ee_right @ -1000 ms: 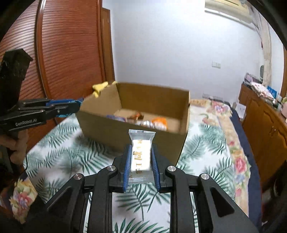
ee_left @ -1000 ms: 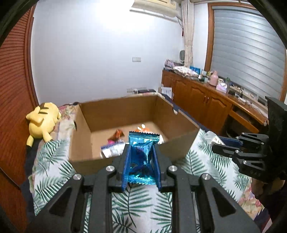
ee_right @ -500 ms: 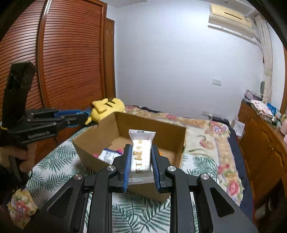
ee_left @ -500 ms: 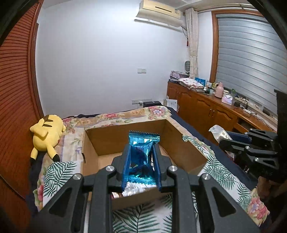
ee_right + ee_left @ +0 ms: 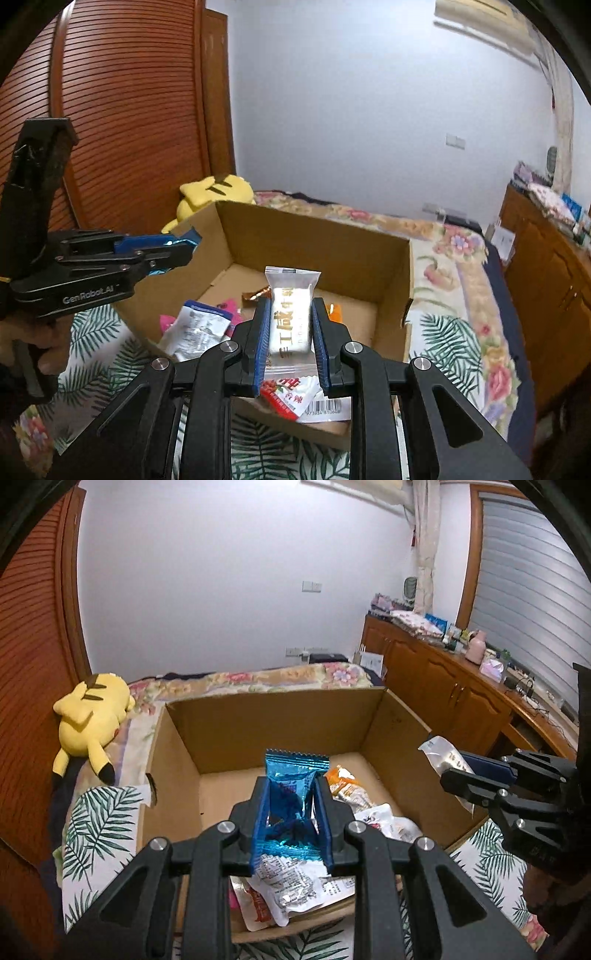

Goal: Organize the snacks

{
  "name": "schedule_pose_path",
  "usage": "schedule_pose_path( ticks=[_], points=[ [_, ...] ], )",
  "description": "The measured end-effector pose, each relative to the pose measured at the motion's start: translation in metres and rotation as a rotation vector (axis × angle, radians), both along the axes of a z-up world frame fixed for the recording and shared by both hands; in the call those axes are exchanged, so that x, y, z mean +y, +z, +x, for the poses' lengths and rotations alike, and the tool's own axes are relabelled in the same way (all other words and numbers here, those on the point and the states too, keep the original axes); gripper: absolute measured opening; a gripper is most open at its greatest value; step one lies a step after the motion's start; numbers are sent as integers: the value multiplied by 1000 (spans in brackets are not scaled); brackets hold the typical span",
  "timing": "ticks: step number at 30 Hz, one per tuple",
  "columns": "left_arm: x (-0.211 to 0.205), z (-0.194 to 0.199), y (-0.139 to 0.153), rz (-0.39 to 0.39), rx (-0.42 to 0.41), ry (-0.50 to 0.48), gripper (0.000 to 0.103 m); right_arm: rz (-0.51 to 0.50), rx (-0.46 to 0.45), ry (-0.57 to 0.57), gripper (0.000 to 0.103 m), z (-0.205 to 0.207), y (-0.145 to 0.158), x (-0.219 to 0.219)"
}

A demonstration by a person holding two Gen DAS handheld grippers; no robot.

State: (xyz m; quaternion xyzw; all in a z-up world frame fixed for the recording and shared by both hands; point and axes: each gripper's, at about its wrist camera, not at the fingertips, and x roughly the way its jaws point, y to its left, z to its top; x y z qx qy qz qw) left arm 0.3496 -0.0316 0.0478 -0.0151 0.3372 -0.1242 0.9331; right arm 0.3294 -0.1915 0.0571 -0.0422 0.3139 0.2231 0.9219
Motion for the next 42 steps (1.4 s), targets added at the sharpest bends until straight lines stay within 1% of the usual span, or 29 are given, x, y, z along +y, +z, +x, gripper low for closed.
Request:
schedule_pose_path(
  ticks=[4,8,9,11,12,13,14,18,22,26,33,34,35,36,37,40,42],
  points=[
    [-3,6,-10,26,21,2,22,9,23,-4,20,8,-10,1],
    [-6,10,-14,31,31,8,25,6,43,-4,20,12,-21,5],
    [-6,11,-15,34,29,10,26,5,45,-4,21,13,-22,7],
    [-7,9,-16,41,26,14,34,5,50,-7,23,15,-25,8],
    [-8,8,-15,43,24,15,36,7,50,-11,24,15,-26,8],
    [-8,7,-15,45,23,19,40,7,52,-15,27,15,-26,8],
    [-8,6,-15,45,22,22,40,7,54,-18,29,14,-27,7],
    [-5,-3,-11,48,12,26,42,16,45,-22,29,6,-22,5],
    [-7,-23,0,71,-16,25,43,29,29,-33,29,-8,-11,0],
    [-7,-49,12,68,-40,25,46,50,15,-48,29,-30,-3,-6],
    [-9,-108,28,76,-81,39,49,66,-23,-74,31,-84,14,-15],
    [-10,-117,30,79,-89,40,49,66,-23,-74,31,-84,14,-15],
    [-11,-127,32,80,-98,41,50,67,-38,-80,32,-100,18,-15],
    [-12,-135,33,81,-104,40,50,67,-38,-80,34,-100,18,-15],
    [-12,-145,34,82,-111,39,50,66,-56,-87,35,-118,23,-17],
    [-15,-169,37,90,-124,45,51,65,-75,-104,40,-143,26,-18],
    [-16,-184,38,89,-132,43,51,65,-79,-109,47,-149,27,-19]
  ],
)
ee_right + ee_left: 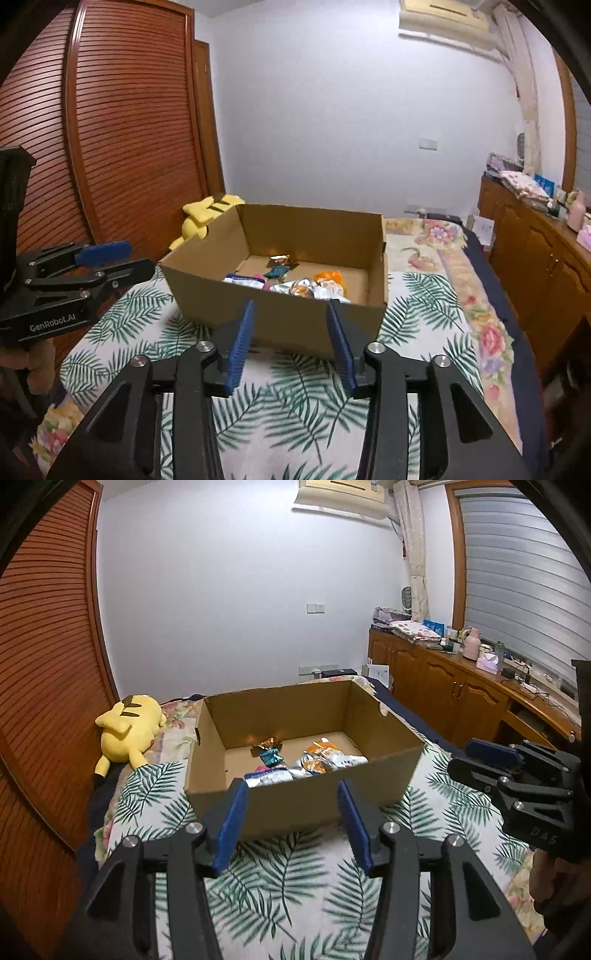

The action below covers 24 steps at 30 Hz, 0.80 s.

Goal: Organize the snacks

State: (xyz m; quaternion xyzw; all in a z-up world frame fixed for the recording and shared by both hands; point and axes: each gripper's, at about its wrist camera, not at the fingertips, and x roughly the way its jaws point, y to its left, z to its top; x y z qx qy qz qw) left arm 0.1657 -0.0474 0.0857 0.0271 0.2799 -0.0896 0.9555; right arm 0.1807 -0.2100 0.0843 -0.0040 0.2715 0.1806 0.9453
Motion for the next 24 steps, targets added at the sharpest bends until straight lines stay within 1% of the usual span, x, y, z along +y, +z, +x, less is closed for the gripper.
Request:
schedule_pose_path(
  ticks=[4,6,7,9,10,12,14,15,16,19,21,24],
  points=[
    [-1,-27,1,9,-17,15,53,-6,-27,-35,55,-30,2,-1],
    [1,-37,2,7,-31,22,56,-5,-31,-41,63,-34,3,-1],
    [2,-43,3,4,-39,25,59,-3,-34,-44,65,-37,3,-1],
    [3,-53,5,-2,-56,26,65,3,-42,-53,74,-46,4,-1],
    [3,-59,7,-7,-67,25,70,9,-49,-59,76,-51,6,-2],
    [5,-69,8,-12,-81,22,71,12,-52,-60,84,-54,7,-2],
    [5,-76,10,-8,-82,26,81,15,-67,-65,89,-64,9,-2],
    [5,-79,11,-6,-85,30,83,15,-67,-65,91,-64,9,-2],
    [5,-82,12,-7,-96,34,87,13,-74,-73,92,-69,9,-1],
    [6,-94,15,-9,-125,51,89,8,-84,-90,96,-74,10,-2],
    [5,-100,16,-7,-137,62,90,10,-92,-106,103,-82,10,-2],
    [7,-107,18,-22,-153,58,95,12,-99,-114,103,-86,11,-3]
  ],
)
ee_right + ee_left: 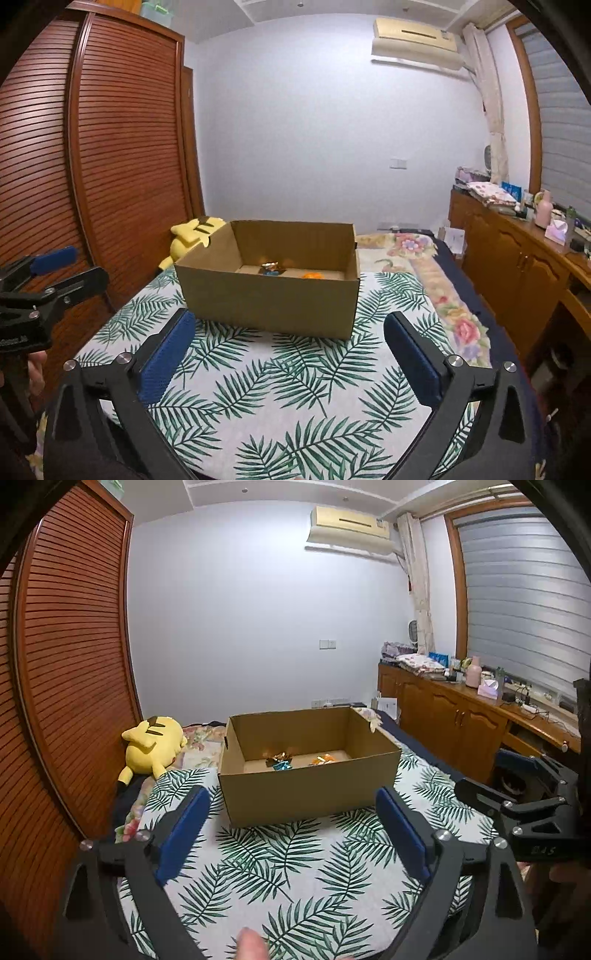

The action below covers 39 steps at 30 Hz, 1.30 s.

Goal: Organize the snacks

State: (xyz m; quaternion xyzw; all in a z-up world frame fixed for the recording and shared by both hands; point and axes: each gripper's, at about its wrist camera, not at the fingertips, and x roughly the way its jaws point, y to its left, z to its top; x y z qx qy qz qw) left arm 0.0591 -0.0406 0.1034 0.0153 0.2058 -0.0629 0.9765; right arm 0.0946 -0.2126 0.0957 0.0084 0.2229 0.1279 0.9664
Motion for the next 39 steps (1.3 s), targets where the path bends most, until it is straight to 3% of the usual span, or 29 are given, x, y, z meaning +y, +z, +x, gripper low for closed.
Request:
schedule_pose_path(
  ticks=[13,39],
  points=[
    [-2,-19,-9,36,-12,64,97,6,-4,-43,103,-16,-1,-1],
    [6,-34,-35,1,15,69,97,-22,-2,-76,103,-34,-16,-1]
  ],
)
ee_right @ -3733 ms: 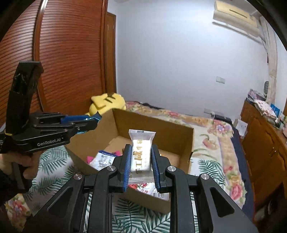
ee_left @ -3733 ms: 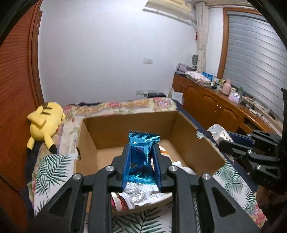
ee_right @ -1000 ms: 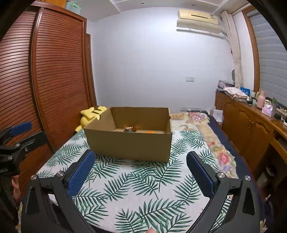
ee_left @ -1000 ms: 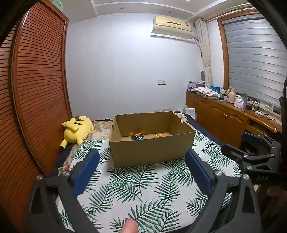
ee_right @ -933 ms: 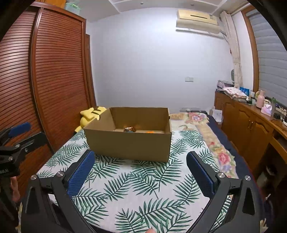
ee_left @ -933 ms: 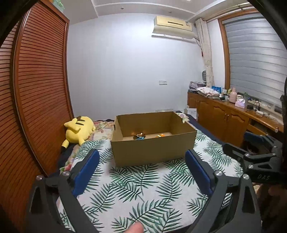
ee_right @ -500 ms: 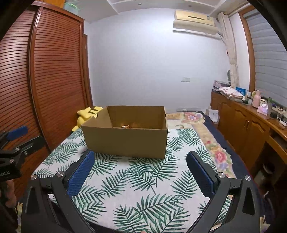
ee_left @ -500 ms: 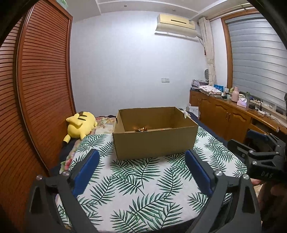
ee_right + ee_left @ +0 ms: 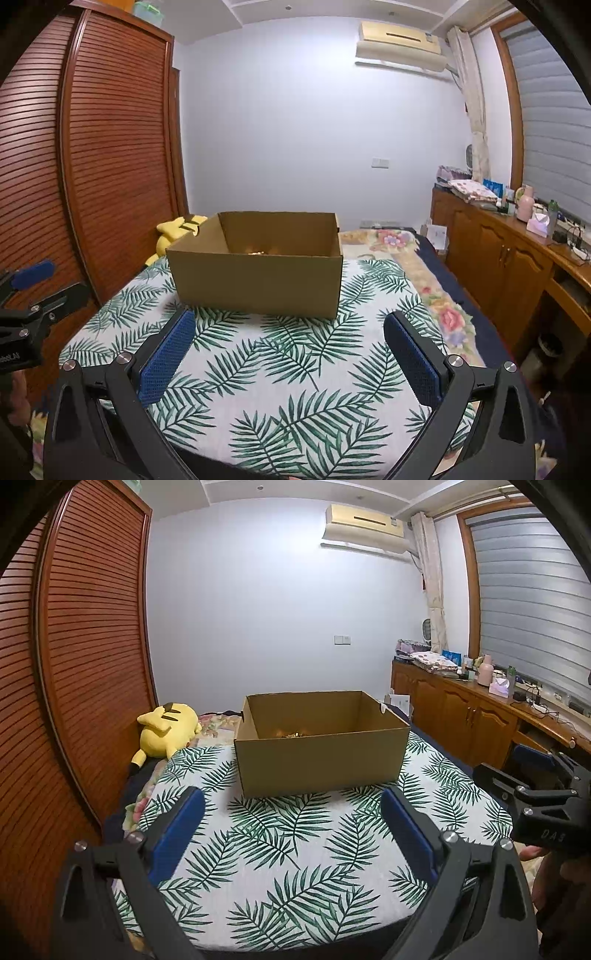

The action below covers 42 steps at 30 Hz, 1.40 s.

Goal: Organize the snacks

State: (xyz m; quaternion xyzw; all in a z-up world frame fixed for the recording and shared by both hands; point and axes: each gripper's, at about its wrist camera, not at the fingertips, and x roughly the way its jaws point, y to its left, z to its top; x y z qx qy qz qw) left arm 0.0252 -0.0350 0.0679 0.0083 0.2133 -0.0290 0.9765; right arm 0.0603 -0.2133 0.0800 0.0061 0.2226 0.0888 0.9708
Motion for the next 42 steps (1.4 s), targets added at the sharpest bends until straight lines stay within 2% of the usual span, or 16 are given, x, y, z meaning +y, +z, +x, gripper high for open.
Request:
schedule_pose_path(
  ticks=[42],
  points=[
    [5,-1,-4,0,4,5,97,-3,2,-5,103,-2,-1,1]
  ],
)
